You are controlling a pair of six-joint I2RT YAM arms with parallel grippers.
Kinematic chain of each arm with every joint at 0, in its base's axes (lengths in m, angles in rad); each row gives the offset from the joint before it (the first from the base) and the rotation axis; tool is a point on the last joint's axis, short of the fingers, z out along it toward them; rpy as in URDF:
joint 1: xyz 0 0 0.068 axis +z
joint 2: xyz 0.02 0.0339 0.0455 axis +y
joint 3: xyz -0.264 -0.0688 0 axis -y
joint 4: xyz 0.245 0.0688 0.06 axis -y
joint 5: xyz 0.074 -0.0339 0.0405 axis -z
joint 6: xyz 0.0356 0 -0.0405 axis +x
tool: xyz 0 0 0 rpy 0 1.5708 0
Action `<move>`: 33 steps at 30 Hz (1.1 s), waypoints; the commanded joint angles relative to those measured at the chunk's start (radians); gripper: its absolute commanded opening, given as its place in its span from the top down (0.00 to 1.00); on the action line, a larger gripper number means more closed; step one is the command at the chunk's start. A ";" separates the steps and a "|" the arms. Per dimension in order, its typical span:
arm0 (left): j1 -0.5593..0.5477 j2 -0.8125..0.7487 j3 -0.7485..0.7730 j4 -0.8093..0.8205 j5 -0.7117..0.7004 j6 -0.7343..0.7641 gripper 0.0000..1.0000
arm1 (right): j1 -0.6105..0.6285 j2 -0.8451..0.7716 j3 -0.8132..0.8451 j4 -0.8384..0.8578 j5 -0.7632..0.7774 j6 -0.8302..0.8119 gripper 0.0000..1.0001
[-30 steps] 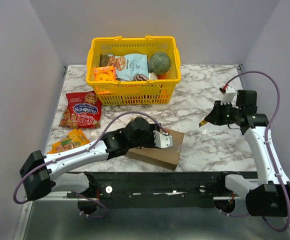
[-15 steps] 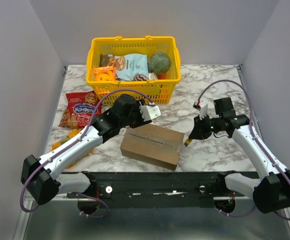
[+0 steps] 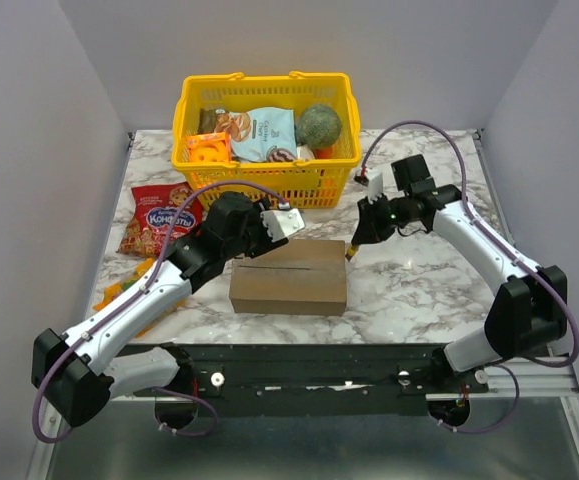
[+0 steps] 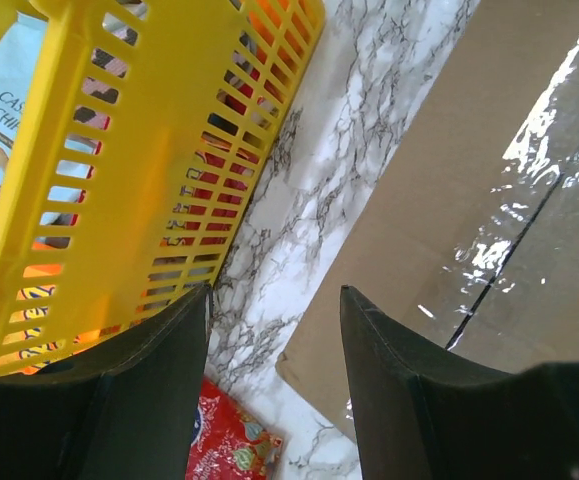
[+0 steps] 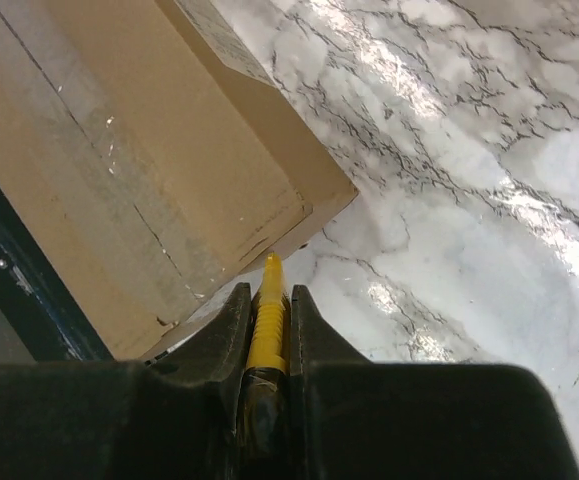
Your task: Unpack the express box
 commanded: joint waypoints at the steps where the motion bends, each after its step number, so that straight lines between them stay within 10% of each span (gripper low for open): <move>1: 0.004 -0.011 -0.010 -0.018 0.050 0.003 0.37 | 0.032 0.065 0.090 0.014 0.032 0.053 1.00; 6: 0.001 0.050 0.028 -0.060 0.156 0.008 0.36 | -0.095 -0.019 0.050 0.061 0.113 0.101 0.99; 14: 0.004 0.323 0.306 -0.233 0.362 -0.152 0.37 | -0.491 -0.131 -0.270 0.590 -0.497 0.478 1.00; 24: 0.027 0.343 0.335 -0.311 0.369 -0.175 0.50 | -0.504 0.073 -0.588 1.464 -0.740 1.178 1.00; 29: -0.101 0.126 0.070 -0.134 0.250 -0.054 0.42 | -0.502 0.220 -0.748 2.112 -0.655 1.579 1.00; 33: -0.180 0.079 -0.024 -0.051 0.173 -0.019 0.40 | -0.500 0.286 -0.710 2.186 -0.663 1.637 1.00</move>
